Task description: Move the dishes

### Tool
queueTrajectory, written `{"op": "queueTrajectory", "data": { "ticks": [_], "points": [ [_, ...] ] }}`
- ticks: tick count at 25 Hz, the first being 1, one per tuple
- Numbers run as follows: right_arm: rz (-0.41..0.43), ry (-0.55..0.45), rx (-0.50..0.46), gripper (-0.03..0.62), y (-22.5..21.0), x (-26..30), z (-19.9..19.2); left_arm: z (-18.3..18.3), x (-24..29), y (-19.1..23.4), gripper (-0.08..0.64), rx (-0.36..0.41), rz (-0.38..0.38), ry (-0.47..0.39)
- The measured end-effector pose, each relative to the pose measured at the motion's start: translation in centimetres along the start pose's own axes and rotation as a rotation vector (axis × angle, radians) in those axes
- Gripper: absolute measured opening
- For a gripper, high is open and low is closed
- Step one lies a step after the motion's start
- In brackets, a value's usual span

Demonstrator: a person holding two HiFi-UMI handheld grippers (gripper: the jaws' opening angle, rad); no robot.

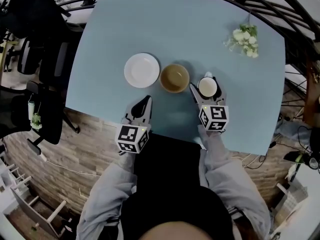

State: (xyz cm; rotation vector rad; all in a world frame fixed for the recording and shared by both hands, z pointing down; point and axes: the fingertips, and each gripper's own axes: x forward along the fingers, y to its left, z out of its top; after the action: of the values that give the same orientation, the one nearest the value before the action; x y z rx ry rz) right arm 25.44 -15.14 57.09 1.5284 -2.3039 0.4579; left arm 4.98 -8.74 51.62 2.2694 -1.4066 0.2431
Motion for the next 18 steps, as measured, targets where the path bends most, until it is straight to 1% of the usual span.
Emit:
{"op": "queueTrajectory", "data": {
  "ticks": [6,12,18],
  "points": [
    [0.014,-0.022,-0.004,0.434,0.5,0.6,0.1,-0.5,-0.1,0.2,0.018,-0.013,0.019,0.016],
    [-0.009,-0.036,-0.020,0.436,1.1,0.6,0.1,-0.9,-0.3,0.2,0.017,-0.014,0.023,0.027],
    [-0.020,-0.060,-0.013,0.436,1.1,0.7,0.1,-1.0,-0.1,0.2,0.017,-0.013,0.025,0.027]
  ]
}}
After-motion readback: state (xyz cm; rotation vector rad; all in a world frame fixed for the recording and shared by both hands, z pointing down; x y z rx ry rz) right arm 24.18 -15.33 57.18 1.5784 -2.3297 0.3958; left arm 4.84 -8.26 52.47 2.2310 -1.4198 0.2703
